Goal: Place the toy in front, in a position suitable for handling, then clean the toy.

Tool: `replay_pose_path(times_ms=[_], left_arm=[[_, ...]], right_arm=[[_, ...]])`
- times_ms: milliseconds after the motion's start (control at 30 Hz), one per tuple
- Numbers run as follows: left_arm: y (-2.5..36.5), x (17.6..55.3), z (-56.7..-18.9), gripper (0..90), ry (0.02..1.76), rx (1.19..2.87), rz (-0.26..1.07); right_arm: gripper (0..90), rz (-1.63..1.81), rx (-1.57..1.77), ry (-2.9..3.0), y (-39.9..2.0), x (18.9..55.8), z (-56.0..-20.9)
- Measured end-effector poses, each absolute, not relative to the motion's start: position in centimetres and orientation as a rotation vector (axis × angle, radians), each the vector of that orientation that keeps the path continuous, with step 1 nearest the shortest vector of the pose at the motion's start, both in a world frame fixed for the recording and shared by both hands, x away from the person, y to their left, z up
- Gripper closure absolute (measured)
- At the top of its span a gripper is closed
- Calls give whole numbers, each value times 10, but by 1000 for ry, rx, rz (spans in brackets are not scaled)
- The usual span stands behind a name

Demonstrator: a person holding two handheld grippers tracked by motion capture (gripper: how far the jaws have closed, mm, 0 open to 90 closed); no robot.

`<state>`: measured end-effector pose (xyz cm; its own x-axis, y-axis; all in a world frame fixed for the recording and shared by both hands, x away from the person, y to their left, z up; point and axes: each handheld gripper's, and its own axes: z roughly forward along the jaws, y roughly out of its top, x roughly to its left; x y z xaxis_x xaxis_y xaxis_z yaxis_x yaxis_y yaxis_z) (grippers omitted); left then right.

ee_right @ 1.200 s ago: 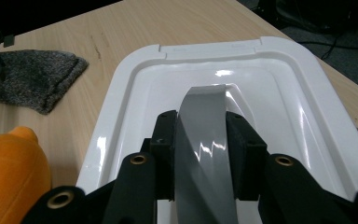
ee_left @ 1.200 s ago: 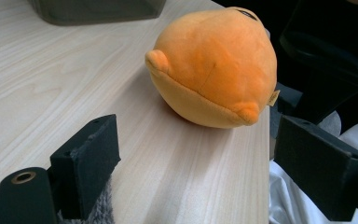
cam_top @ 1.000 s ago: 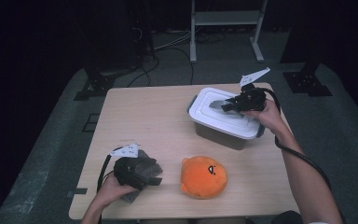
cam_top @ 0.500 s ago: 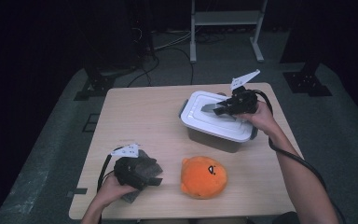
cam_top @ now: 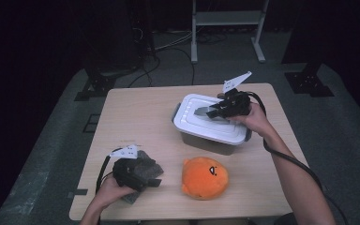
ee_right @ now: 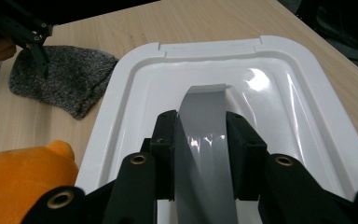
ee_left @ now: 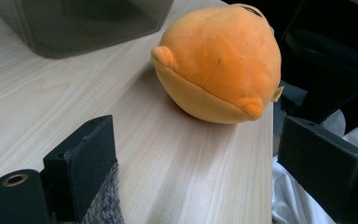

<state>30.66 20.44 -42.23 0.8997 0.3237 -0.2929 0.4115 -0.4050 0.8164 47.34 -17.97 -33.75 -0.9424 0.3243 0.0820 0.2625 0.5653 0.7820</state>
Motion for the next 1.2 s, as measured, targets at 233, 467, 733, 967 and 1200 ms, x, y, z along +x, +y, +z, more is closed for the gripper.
replay_pose_path(times_ms=[233, 467, 733, 967, 1200], left_arm=[[205, 305, -423, 105, 533, 2025, -107], [206, 304, -422, 104, 537, 2023, -103], [206, 303, -422, 103, 536, 2021, -103], [206, 302, -420, 103, 532, 2018, -95], [205, 302, -421, 103, 530, 2020, -102]], right_arm=[[660, 1338, 497, 2726, -175, 473, -337], [660, 1332, 480, 2730, -172, 472, -337], [660, 1330, 463, 2740, -168, 472, -337], [661, 1328, 453, 2751, -163, 471, -336], [661, 1321, 459, 2757, -162, 471, -336]])
